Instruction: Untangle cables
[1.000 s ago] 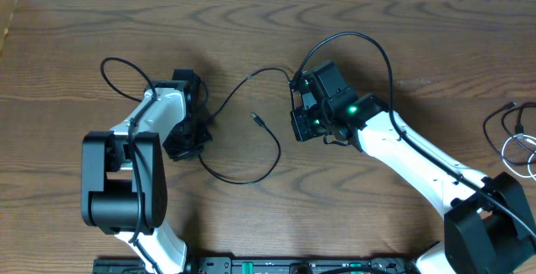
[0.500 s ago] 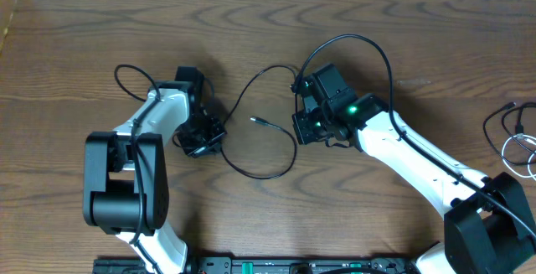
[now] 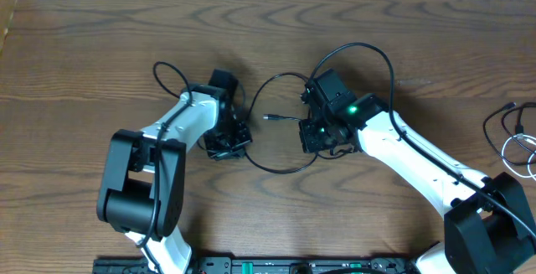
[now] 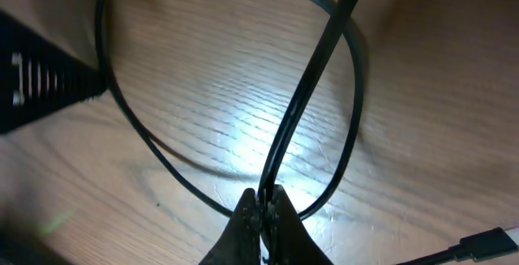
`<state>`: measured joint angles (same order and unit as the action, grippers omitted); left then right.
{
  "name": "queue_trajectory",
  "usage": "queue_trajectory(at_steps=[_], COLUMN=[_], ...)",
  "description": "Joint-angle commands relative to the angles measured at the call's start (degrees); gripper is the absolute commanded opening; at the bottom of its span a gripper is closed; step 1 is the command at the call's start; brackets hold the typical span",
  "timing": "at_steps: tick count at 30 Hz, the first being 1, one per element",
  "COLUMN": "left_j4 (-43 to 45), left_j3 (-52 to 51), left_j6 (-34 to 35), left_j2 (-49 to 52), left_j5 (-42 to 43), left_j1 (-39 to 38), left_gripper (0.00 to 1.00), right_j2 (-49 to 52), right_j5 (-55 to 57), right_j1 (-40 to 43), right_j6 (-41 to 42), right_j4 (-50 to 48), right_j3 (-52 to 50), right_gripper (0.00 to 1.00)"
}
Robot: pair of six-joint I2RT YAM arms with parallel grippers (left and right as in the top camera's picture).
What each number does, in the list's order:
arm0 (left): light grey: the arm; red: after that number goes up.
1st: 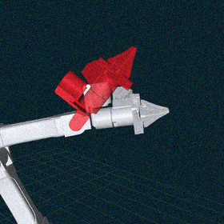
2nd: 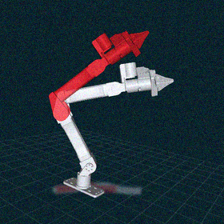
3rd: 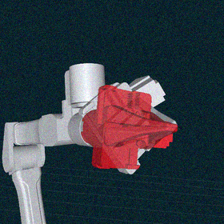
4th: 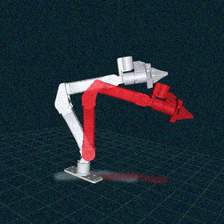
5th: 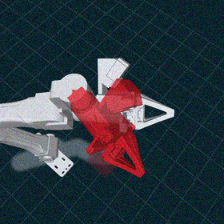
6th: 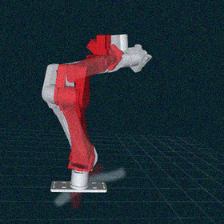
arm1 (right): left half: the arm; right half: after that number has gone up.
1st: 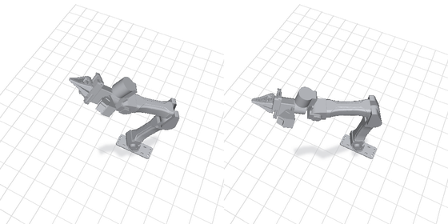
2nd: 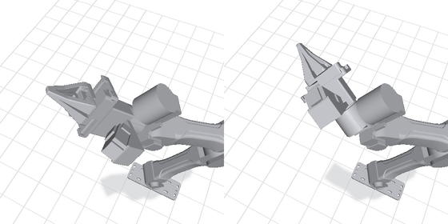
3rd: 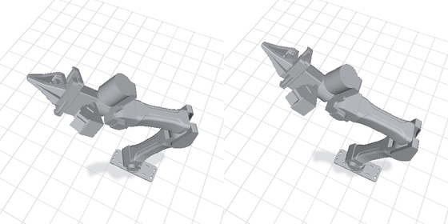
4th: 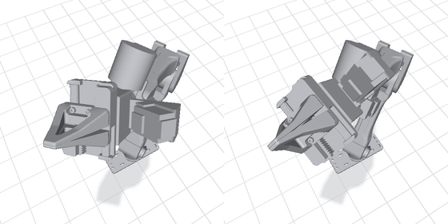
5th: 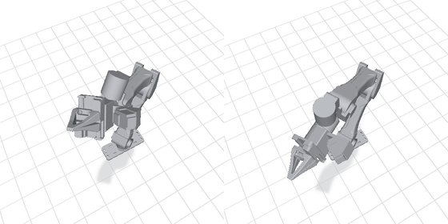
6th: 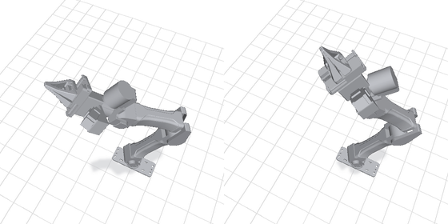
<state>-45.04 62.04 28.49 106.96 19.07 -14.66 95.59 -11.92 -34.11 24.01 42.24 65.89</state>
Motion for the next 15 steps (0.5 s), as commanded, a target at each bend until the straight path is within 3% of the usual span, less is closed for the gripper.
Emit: queue_trajectory(at_steps=[1,15], left_j4=[0.0,0.2], left_j3=[-1.1,-1.1], left_j6=[0.3,0.3], left_j2=[1.4,1.4], left_j5=[-0.2,-0.2], left_j1=[-1.5,-2.6], left_gripper=[0.08,0.08], right_j2=[-0.7,-0.7], right_j5=[2.9,5.6], right_j1=[-0.1,-0.2], right_j6=[6.9,14.8], right_j4=[0.2,-8.5], right_j3=[-0.9,-11.6], right_gripper=[0.01,0.01])
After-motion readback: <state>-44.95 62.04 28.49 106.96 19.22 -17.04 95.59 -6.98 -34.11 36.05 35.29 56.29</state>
